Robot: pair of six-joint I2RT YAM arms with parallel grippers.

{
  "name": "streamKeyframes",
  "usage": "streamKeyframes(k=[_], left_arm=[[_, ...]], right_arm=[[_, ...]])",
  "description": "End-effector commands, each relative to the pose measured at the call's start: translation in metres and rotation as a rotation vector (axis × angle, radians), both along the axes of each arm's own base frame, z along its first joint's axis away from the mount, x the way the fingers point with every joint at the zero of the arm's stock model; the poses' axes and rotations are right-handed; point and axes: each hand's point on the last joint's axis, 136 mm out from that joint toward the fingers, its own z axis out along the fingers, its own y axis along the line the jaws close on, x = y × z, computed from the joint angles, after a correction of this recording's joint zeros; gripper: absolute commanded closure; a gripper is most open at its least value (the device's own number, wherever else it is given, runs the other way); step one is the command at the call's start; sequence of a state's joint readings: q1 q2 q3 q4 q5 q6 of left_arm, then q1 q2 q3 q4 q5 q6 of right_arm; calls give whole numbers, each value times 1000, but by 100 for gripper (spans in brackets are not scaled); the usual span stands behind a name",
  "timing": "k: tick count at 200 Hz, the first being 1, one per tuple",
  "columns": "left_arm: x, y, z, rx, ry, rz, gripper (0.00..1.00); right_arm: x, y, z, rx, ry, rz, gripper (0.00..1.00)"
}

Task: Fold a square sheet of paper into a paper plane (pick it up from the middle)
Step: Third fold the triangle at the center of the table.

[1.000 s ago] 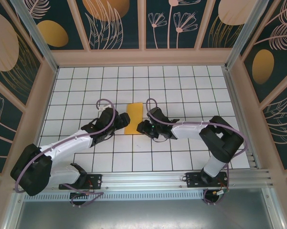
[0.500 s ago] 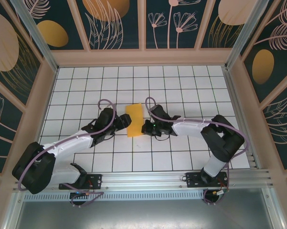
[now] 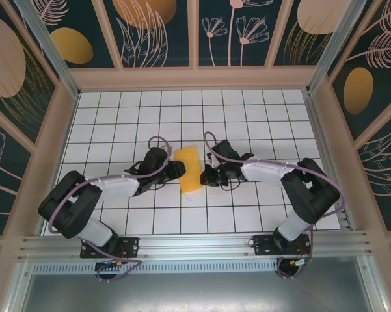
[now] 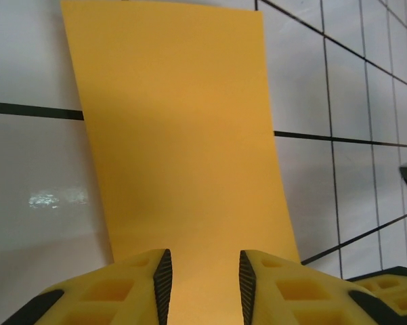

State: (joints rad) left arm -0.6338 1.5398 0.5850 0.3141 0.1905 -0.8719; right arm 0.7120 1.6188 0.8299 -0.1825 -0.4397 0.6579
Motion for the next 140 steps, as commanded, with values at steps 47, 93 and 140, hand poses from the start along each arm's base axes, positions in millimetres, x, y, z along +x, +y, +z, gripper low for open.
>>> streamKeyframes(k=[47,93,140], left_arm=[[13,-2,-13,26,-1,14,70],[12,-4,-20,30,17,12,70],[17,-5,-6,21,-21,15,69]], right_arm=[[-5,0,12,101,36,-100,84],[-3,-3,15,123,23,-145,89],[4,-4,16,98,1,-165,97]])
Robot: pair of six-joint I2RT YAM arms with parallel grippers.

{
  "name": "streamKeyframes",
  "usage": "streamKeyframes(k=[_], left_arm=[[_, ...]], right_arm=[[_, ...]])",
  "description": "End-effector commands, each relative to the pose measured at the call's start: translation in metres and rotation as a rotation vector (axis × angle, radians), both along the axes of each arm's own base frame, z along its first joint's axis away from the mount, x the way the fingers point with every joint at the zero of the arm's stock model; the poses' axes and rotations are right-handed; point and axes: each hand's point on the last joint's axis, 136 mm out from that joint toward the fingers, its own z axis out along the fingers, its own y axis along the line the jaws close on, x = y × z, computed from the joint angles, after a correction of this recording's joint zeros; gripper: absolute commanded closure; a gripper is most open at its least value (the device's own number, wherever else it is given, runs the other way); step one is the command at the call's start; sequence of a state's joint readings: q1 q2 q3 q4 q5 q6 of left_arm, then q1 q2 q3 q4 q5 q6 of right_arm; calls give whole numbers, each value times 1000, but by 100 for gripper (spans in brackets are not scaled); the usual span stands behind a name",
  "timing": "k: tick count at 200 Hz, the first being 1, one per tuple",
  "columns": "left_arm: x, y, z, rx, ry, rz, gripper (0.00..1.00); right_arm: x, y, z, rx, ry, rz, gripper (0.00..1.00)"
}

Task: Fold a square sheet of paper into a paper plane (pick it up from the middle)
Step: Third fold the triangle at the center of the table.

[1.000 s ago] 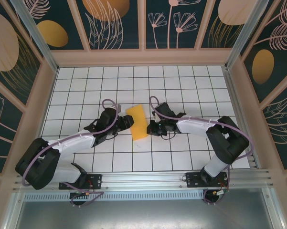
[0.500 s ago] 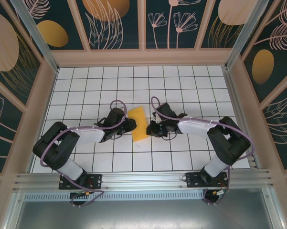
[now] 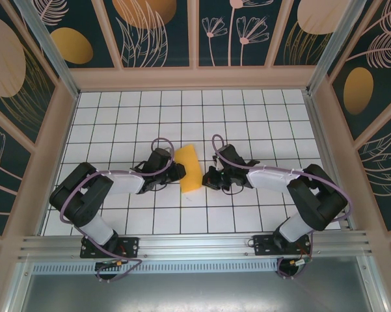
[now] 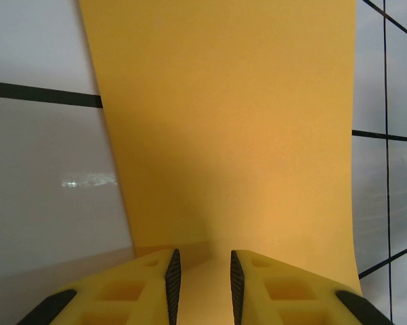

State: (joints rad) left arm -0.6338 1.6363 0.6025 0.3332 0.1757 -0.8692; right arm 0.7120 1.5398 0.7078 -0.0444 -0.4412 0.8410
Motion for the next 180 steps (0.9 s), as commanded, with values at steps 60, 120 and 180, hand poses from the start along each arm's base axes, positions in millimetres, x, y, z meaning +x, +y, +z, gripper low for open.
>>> streamKeyframes(k=[60,120,180], left_arm=[[41,17,30,103,-136,86,66],[44,21,-1,168,-81,80,74],[41,16,-17,177,-38,39,78]], right_arm=[[6,-6,13,-18,-41,-18,99],[12,6,27,29,-72,9,100],[30,38,41,93,-129,73,100]])
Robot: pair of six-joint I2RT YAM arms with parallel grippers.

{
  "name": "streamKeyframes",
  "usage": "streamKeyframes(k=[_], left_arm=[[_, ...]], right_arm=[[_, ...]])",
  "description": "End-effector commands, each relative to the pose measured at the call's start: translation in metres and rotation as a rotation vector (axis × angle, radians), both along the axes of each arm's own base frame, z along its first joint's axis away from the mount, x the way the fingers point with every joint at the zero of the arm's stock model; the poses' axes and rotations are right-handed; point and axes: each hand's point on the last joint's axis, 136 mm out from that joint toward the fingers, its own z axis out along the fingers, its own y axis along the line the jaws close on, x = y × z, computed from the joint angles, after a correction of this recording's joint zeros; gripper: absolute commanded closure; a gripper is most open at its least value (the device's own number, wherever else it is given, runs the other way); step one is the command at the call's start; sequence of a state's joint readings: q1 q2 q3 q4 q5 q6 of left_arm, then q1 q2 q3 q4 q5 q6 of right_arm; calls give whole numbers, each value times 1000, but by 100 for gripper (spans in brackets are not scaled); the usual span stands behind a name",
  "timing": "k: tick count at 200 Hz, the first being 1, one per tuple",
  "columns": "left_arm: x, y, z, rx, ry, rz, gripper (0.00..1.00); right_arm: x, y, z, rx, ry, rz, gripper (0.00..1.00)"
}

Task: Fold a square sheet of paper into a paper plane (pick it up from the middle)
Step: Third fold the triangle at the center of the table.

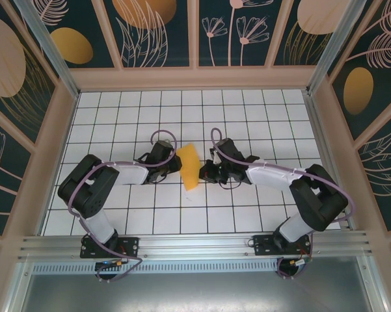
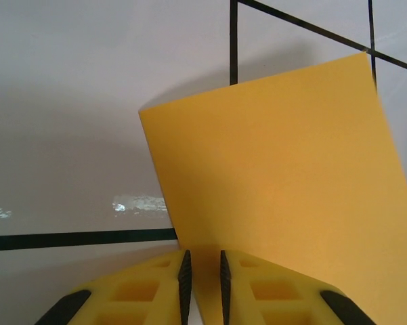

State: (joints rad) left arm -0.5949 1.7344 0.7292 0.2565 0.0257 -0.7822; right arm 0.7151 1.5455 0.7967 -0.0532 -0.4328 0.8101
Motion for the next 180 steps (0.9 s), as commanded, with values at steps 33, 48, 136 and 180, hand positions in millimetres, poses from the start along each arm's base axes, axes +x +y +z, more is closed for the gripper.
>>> streamKeyframes(k=[33,48,136,180], left_arm=[[-3,-3,-11,31,40,-43,79],[-2,-3,-12,34,40,-45,80],[-1,-4,-6,32,34,-45,83],[-3,-4,-10,35,45,-48,84]], right_arm=[[17,38,13,68,-61,85,100],[21,42,9,69,-61,88,100],[41,56,-9,83,-75,46,100],[42,61,-17,87,-70,53,100]])
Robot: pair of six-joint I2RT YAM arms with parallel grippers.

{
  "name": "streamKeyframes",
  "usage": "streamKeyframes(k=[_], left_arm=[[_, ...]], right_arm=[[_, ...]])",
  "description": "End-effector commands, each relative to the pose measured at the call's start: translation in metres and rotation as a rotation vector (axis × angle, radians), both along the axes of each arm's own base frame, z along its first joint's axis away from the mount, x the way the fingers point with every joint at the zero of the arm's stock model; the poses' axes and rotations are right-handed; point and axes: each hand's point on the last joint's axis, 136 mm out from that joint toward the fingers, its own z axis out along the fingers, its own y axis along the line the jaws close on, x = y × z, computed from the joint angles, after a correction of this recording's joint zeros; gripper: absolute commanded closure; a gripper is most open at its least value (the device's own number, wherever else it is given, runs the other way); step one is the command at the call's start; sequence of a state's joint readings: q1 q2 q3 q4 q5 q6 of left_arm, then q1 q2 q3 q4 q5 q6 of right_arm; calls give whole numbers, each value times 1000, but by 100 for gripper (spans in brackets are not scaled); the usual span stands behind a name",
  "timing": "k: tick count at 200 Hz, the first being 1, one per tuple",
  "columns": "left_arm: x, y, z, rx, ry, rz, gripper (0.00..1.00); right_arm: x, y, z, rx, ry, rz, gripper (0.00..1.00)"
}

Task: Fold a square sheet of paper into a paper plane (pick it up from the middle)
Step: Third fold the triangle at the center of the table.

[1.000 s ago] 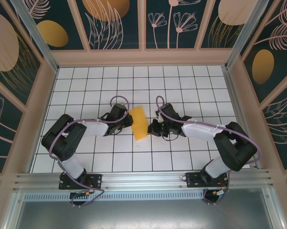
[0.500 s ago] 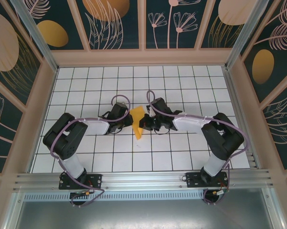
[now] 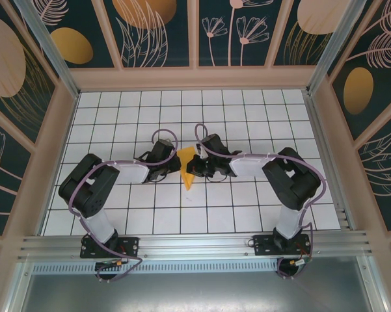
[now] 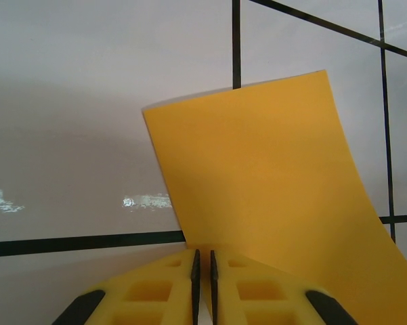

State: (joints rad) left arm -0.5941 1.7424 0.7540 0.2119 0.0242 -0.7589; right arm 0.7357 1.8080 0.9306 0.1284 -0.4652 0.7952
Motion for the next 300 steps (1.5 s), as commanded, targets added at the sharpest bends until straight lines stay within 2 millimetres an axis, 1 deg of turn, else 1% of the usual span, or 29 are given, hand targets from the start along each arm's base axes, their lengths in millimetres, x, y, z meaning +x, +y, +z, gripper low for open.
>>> streamKeyframes(k=[1,58,110,184,220,300], left_arm=[[-3,-5,-8,6,32,-31,84],[-3,-4,-10,13,38,-33,85],[-3,-4,-9,18,38,-33,85],[-4,-3,-11,18,47,-31,86],[-5,-4,-13,17,52,-34,86],[-5,-4,-12,12,53,-35,86]], right_arm=[[9,13,8,37,-35,0,100],[11,18,-2,29,-29,13,100],[14,17,-11,9,-26,4,100],[17,19,-16,9,-24,4,100],[19,22,-13,20,-33,7,100],[16,20,-21,-2,-25,22,100]])
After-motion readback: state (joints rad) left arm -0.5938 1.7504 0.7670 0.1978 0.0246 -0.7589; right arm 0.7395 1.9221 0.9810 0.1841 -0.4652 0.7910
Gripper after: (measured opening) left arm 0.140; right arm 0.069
